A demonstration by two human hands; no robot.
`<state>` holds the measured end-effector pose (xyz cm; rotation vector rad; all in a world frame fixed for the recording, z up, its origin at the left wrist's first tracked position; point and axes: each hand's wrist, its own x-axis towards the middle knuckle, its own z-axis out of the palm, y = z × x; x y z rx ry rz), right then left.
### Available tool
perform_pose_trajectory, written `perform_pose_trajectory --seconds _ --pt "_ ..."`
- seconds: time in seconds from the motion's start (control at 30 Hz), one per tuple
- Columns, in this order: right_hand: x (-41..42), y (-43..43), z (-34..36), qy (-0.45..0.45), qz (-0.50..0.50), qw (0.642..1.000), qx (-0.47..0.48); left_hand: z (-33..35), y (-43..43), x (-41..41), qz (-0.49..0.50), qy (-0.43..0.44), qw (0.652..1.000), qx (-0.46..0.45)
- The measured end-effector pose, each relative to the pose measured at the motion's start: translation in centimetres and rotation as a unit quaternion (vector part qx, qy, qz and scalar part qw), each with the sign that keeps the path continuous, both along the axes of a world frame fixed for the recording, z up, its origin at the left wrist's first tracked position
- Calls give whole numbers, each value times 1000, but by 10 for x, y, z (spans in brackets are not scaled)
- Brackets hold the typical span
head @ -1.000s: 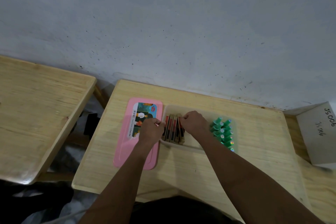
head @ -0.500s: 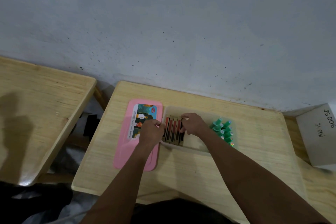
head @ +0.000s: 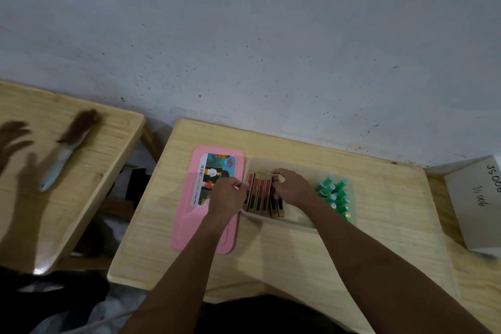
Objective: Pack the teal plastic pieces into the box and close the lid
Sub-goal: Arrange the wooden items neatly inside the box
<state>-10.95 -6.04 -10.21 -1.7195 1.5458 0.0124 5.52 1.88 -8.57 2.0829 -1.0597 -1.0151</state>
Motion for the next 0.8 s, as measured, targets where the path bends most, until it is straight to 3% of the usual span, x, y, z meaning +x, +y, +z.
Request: perform_pose_trajectory --seconds 0.13,0.3,0.57,0.8 --pt "1 -1 3 -1 40 999 35 1 0 -1 -5 -4 1000 0" --pt "-2 0 8 18 21 1000 4 0 0 -1 -4 -8 1000 -7" --pt "-8 33 14 157 49 985 -45 -2 0 1 -15 -15 1000 -20" --pt "2 41 6 159 -7 986 -49 -1 1 0 -15 -11 1000 -22"
